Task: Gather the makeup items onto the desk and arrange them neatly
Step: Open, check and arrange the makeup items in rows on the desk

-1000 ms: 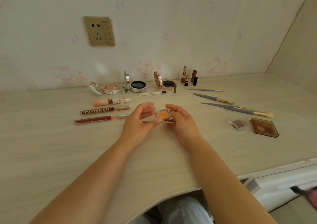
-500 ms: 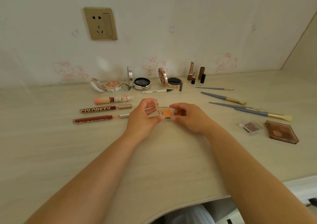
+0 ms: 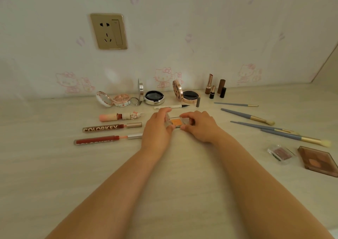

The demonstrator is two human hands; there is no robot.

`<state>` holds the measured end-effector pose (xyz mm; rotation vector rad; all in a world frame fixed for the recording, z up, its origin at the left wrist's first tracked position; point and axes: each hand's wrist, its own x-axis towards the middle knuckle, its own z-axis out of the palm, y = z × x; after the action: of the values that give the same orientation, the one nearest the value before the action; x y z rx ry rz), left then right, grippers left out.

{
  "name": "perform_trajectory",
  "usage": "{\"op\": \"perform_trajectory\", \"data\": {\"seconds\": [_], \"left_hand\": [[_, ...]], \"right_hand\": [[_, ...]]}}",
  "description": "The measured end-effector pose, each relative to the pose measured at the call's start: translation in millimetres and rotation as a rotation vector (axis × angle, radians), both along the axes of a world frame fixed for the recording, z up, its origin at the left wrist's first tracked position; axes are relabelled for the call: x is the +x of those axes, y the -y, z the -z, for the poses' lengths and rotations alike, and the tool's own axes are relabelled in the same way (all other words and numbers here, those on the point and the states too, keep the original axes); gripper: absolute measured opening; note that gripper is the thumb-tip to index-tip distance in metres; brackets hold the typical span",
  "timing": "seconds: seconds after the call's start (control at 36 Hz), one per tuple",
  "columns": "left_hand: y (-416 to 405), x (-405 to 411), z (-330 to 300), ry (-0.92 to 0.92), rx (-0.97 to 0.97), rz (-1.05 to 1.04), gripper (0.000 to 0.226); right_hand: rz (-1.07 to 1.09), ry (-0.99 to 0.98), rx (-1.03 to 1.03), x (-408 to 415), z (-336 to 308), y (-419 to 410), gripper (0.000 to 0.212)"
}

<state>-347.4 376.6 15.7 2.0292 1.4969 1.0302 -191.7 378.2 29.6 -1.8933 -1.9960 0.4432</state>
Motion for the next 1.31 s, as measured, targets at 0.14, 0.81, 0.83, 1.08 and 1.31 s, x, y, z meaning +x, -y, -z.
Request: {"op": "perform_trajectory", "data": {"seconds": [0.14, 0.81, 0.83, 1.08, 1.31], "left_hand": [[-7.2, 2.5, -1.0, 0.011, 0.002, -0.078, 0.050], [11.9, 4.3, -10.6, -0.067, 0.078, -0.114, 0.065], [14.0, 4.5, -10.5, -0.078, 0.116, -0.118, 0.064], [51.9, 33.5, -12.5, -0.224, 0.412, 0.048, 0.038], [86.0, 109.3, -5.5, -0.226, 0.080, 0.332, 0.041]], "right_hand": [[0.017, 0.009, 0.006, -3.7, 1.0, -12.3, 0.042], [0.175, -0.235, 0.113, -23.9, -0.3, -1.8, 0.037], [0.209, -0.295, 0.116, -23.3, -1.7, 5.5, 0.032], [0.383, -0.439, 0.240, 8.7, -3.9, 98.8, 0.018], [0.604, -0.219, 0.409, 56.0, -0.3, 159.3, 0.019]]}}
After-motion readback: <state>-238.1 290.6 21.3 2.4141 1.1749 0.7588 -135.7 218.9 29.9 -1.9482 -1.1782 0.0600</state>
